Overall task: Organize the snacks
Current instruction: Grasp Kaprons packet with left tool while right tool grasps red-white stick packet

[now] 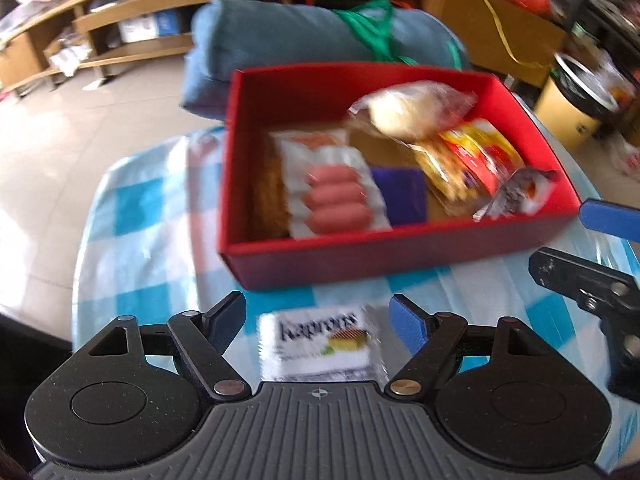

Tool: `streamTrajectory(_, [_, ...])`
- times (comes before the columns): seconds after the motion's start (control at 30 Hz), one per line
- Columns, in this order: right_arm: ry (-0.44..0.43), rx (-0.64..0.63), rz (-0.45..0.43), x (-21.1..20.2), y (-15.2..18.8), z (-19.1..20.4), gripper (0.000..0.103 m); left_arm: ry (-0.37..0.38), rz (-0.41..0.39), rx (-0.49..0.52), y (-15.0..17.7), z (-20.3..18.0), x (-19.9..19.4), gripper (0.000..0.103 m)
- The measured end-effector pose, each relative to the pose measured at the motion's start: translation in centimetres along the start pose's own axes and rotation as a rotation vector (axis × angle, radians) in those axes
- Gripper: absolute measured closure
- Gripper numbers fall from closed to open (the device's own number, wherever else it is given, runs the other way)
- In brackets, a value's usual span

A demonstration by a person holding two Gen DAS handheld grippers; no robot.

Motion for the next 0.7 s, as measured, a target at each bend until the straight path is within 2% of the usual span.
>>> streamTrajectory(0.2, [0.002, -0.014, 0.029, 0.0, 1.2, 0.2, 0.048, -0.002, 0.057, -0.025, 0.7, 0.2, 1.8, 0.019])
streamTrajectory(0.4, [-0.013, -0.008, 0.048, -0.4, 1.9, 0.5, 0.048, -0.036, 0.100, -0.054, 1.4, 0.3, 3.3, 0.018])
streamTrajectory(0.6, [-0.088, -0.019, 0.141, -0.4, 4.8, 2.7, 0.048, -0.062, 0.125, -0.066, 1.9, 0.3, 4.4, 0.016])
streamTrajectory(0.7, [-0.115, -0.063, 0.187, -0.4, 6.8, 4.6, 0.048, -0.072, 0.115, -0.081, 2.1, 0.3, 4.5, 0.015])
Point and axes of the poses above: each gripper's, at about its wrist camera, not at the fingertips, and x roughly the way its jaws point, z to its left, y to its underside, the point moved 3 cm from there along x, roughly the way its jaws point, and after that the axes turned 10 degrees about y, right-handed, at the moved point
